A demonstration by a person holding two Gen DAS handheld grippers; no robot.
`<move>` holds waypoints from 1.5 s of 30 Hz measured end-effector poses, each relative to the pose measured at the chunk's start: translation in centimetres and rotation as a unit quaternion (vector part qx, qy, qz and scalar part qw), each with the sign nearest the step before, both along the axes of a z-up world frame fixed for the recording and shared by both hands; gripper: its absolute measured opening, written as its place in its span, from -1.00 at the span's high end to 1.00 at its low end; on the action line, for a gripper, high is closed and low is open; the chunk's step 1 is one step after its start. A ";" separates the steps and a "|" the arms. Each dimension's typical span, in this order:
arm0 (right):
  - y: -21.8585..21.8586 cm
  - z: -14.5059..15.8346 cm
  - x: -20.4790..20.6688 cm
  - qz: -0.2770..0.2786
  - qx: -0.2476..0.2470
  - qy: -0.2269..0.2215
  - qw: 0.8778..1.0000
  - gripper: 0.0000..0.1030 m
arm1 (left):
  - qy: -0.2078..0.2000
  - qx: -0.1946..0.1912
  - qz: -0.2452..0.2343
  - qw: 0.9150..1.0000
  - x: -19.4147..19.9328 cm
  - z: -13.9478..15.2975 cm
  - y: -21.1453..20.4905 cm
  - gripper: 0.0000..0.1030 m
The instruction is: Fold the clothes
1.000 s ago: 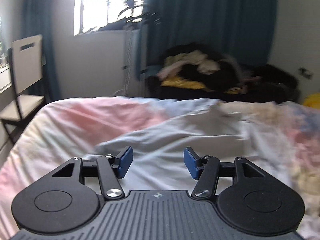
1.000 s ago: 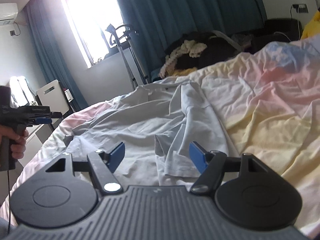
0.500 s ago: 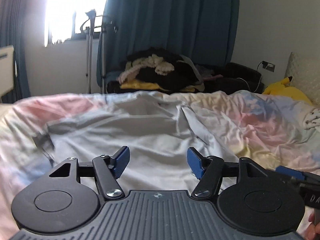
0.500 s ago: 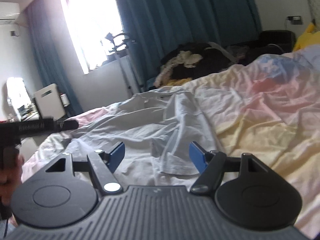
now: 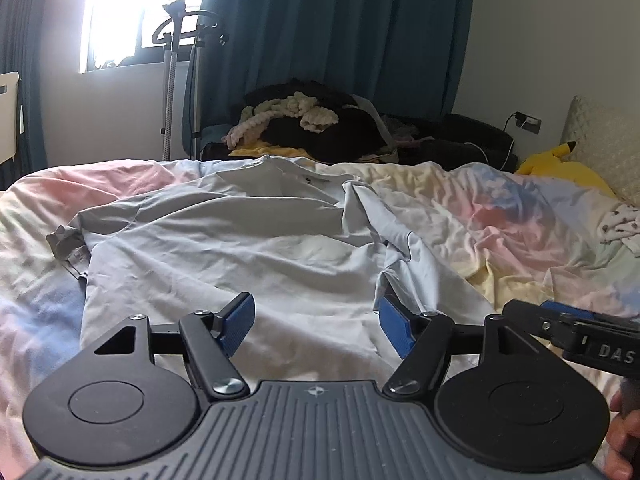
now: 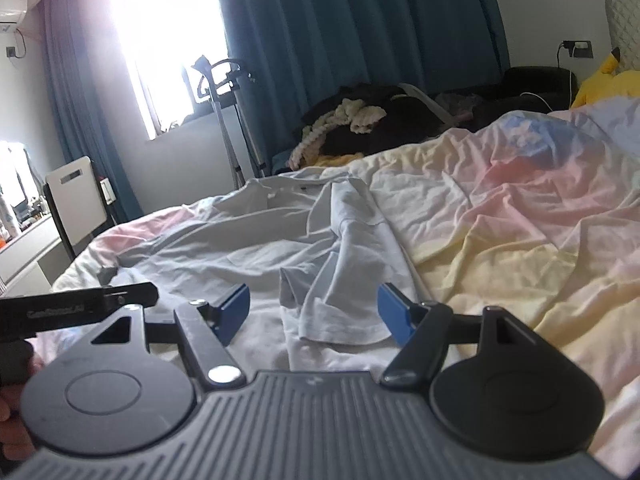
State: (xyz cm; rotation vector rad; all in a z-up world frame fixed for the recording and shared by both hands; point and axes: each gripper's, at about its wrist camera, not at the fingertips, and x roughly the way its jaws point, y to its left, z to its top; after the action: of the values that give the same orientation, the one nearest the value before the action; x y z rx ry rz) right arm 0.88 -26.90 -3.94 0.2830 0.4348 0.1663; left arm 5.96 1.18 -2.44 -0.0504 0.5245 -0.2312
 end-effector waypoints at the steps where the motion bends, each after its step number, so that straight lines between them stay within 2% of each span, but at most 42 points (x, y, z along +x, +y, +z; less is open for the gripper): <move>1: -0.1 -0.2 0.2 -0.002 0.003 0.005 1.000 -0.39 | 0.002 -0.003 0.003 1.000 0.1 -0.1 0.3 -0.44; 8: -1.2 -1.9 2.7 -0.018 0.038 0.051 0.998 -0.34 | 0.011 -0.013 0.039 0.999 0.6 -0.6 2.1 -0.45; 12: 0.4 -2.3 4.0 0.018 -0.002 0.057 0.998 -0.34 | 0.021 -0.027 0.043 0.999 1.0 -0.8 2.5 -0.45; 15: 2.1 -2.8 5.2 0.044 -0.045 0.060 0.996 -0.31 | 0.026 -0.023 0.039 0.999 1.2 -1.1 2.4 -0.45; 16: 2.5 -3.0 5.6 0.047 -0.059 0.060 0.995 -0.23 | 0.027 -0.020 0.040 0.999 1.2 -1.2 2.3 -0.45; 18: 2.7 -3.5 6.3 0.046 -0.076 0.066 0.994 0.14 | 0.029 -0.019 0.039 0.999 1.4 -1.4 2.3 -0.45; 20: 2.2 -3.9 6.8 0.041 -0.067 0.078 0.994 0.80 | 0.031 -0.020 0.040 0.999 1.5 -1.6 2.2 -0.45; 21: 1.8 -3.7 6.7 0.034 -0.061 0.075 0.995 0.91 | 0.031 -0.020 0.041 0.998 1.6 -1.6 2.2 -0.45; 24: 0.7 -3.0 6.1 0.014 -0.045 0.061 0.997 0.95 | 0.035 -0.023 0.043 0.998 1.7 -1.8 2.2 -0.45; 30: -3.9 1.5 3.7 -0.059 0.026 -0.021 0.998 0.96 | 0.045 -0.027 0.045 0.998 1.9 -2.3 2.1 -0.45; 35: -9.3 3.5 5.4 -0.095 0.077 -0.033 0.992 0.96 | 0.053 -0.024 0.045 0.997 2.1 -2.9 1.9 -0.45; 41: -12.1 5.5 8.2 -0.104 0.023 -0.071 0.992 0.97 | 0.060 -0.017 0.040 0.997 2.3 -3.6 1.3 -0.45; 45: -14.2 5.0 9.0 -0.102 0.055 -0.074 0.990 0.95 | 0.067 -0.010 0.033 0.997 2.7 -4.2 0.7 -0.45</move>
State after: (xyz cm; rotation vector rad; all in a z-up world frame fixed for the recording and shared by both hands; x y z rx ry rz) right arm 9.88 -41.06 1.11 0.4183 0.2468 0.0103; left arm 8.62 1.85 -6.60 -0.1022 0.6535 -0.1691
